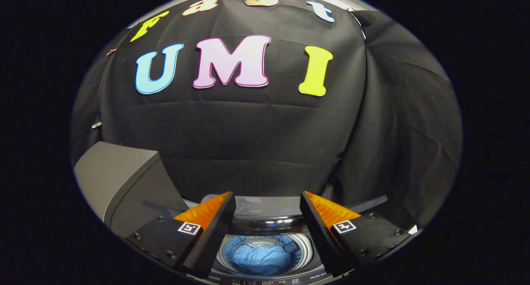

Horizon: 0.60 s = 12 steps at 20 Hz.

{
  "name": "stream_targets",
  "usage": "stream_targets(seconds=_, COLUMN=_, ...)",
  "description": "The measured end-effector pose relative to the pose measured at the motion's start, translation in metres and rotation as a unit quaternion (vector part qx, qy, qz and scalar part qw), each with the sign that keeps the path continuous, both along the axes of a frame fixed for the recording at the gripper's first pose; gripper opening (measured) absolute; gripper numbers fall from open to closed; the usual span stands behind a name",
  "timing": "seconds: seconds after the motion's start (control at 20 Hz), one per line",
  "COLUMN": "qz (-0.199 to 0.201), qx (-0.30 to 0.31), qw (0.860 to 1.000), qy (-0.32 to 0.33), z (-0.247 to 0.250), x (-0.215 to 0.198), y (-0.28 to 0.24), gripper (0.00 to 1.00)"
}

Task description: Put the clothes into the washing machine and then close the washing machine lid.

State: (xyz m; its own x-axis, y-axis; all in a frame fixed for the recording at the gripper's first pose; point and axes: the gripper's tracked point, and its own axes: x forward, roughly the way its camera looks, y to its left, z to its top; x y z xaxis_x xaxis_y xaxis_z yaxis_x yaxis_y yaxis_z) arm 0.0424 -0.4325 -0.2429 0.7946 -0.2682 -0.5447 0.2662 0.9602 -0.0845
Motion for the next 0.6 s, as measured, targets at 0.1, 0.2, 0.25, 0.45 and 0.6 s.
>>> stream_targets(seconds=0.1, qz=0.005, qx=-0.021, qw=0.996, qy=0.092, z=-0.032, x=-0.036, y=-0.005, gripper=0.98)
stream_targets(seconds=0.2, qz=-0.005, qx=-0.003, qw=0.997, qy=0.082, z=-0.054, x=-0.058, y=0.000, gripper=0.99)
stream_targets(seconds=0.25, qz=-0.015, qx=0.006, qw=0.997, qy=0.074, z=-0.058, x=-0.063, y=0.002, gripper=0.99)
stream_targets(seconds=0.45, qz=-0.022, qx=0.025, qw=0.996, qy=0.087, z=-0.075, x=-0.077, y=0.007, gripper=0.99)
stream_targets(seconds=0.6, qz=-0.017, qx=0.025, qw=0.997, qy=0.077, z=-0.066, x=-0.071, y=0.012, gripper=0.99)
